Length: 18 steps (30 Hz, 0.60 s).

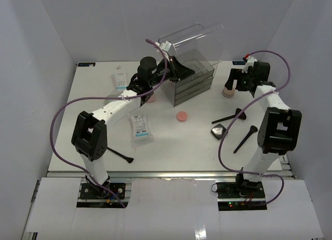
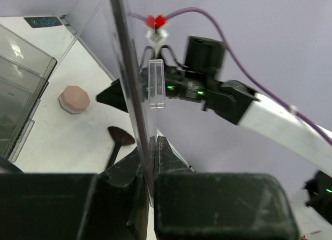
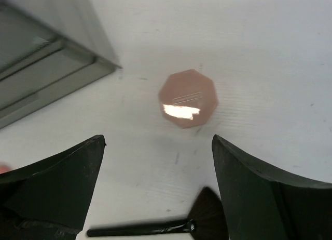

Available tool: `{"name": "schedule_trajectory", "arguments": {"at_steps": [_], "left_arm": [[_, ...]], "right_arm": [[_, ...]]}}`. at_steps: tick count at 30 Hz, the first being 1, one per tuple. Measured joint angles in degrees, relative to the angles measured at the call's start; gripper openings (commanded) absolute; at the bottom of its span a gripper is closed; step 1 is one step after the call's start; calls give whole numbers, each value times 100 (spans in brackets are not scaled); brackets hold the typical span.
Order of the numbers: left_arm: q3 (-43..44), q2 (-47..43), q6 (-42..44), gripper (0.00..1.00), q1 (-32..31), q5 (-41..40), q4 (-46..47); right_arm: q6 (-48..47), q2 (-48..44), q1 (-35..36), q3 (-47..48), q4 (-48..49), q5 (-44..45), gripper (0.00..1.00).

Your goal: Organize the makeup

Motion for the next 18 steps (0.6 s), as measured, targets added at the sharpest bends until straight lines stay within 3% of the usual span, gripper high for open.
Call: {"name": "schedule_trajectory", "arguments": {"at_steps": [6,18], "left_arm": [[120,-2,-262,9,99,193,13],[120,-2,-473,9,205,424,88]], "right_arm": [[-392,1112,80,703,-444,729,90],[-609,1836,236,1575,-664,1062,90]]}}
